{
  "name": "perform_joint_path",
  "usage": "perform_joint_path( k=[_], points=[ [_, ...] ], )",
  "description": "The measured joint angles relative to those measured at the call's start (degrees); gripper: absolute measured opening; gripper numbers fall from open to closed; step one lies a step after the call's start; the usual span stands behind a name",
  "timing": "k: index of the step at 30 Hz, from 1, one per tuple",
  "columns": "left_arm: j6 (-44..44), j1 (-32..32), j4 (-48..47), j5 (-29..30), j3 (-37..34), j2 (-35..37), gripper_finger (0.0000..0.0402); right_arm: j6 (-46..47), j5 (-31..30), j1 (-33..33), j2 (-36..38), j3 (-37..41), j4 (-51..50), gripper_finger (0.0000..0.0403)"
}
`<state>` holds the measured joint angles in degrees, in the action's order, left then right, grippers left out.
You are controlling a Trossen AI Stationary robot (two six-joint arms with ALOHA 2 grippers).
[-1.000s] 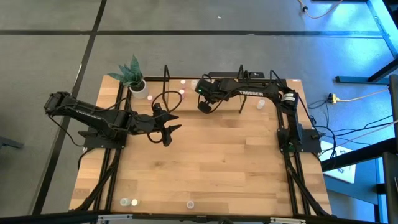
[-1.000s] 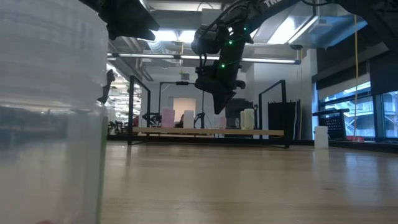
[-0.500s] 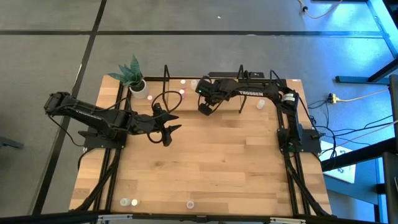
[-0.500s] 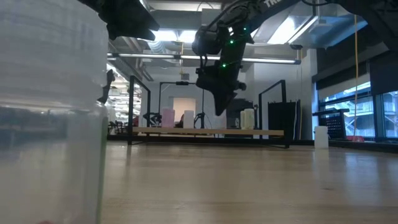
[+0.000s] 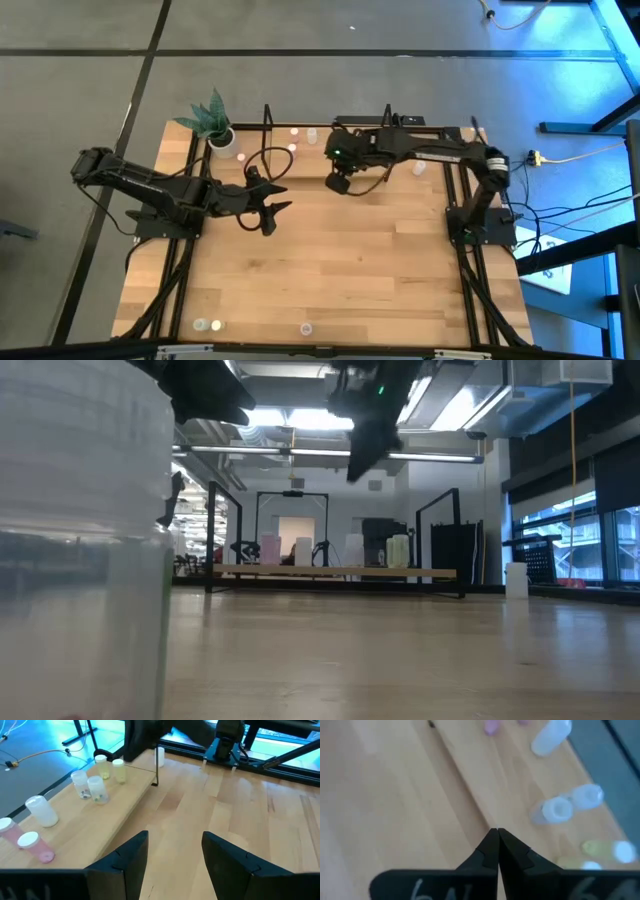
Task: Pick and place medicine bottles onto shelf by color
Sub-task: Put the yellow pill bottle on the shelf aligned with the other yellow pill bottles
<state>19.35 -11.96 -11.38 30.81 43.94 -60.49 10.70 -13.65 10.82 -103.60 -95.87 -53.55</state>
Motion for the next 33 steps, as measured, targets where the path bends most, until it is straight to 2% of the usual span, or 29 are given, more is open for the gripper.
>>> perform_joint_path(
  k=[8,13,19,24,30,33],
  points=[
    [0.0,-4.0,0.4,-0.1,0.0,0.2,0.018,-7.9,-0.2,-6.8,7.5,-0.1,-7.2,0.0006],
    [-0.5,-7.0,-1.2,-0.1,2.8,0.2,0.018,-7.9,-0.3,-9.3,10.6,-0.1,-12.1,0.0006],
    [-0.6,-9.6,-12.5,0.0,9.0,0.2,0.018,-7.1,-0.2,-10.8,15.7,2.8,-13.1,0.0006],
    [2.2,-11.1,-22.1,0.0,14.4,0.2,0.018,-3.3,-0.2,-11.7,21.1,8.5,-13.3,0.0006],
    [7.6,-13.6,-30.5,-0.4,18.9,0.2,0.018,1.5,2.1,-15.5,25.9,14.8,-12.0,0.0006],
    [11.9,-14.9,-33.1,-2.5,19.6,0.1,0.018,2.6,3.3,-17.8,26.7,16.1,-11.3,0.0006]
  ],
)
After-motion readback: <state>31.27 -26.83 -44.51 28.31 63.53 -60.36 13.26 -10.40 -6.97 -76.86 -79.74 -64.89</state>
